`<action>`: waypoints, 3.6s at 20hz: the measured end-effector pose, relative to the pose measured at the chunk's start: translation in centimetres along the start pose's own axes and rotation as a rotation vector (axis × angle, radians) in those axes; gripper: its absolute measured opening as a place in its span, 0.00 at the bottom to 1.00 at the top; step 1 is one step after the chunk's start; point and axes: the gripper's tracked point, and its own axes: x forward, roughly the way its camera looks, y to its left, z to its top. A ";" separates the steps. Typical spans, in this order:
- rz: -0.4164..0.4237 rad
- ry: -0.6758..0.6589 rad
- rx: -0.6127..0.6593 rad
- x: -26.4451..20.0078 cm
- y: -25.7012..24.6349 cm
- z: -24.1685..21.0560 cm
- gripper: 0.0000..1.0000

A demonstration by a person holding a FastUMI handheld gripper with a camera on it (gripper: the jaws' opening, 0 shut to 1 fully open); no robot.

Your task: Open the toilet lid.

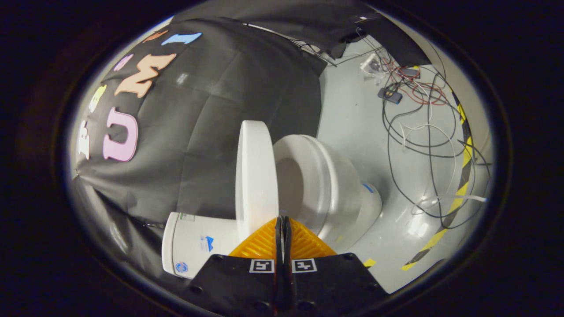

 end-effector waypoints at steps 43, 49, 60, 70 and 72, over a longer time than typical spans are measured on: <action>0.107 -0.090 -0.530 -4.8 19.8 -3.5 0.00; 0.115 -0.080 -0.592 -4.7 21.1 -4.2 0.00; 0.156 -0.063 -0.713 -4.6 24.9 -6.9 0.00; 0.176 -0.058 -0.849 -4.5 24.7 -7.5 0.00; 0.188 -0.042 -0.876 -4.5 24.6 -7.9 0.00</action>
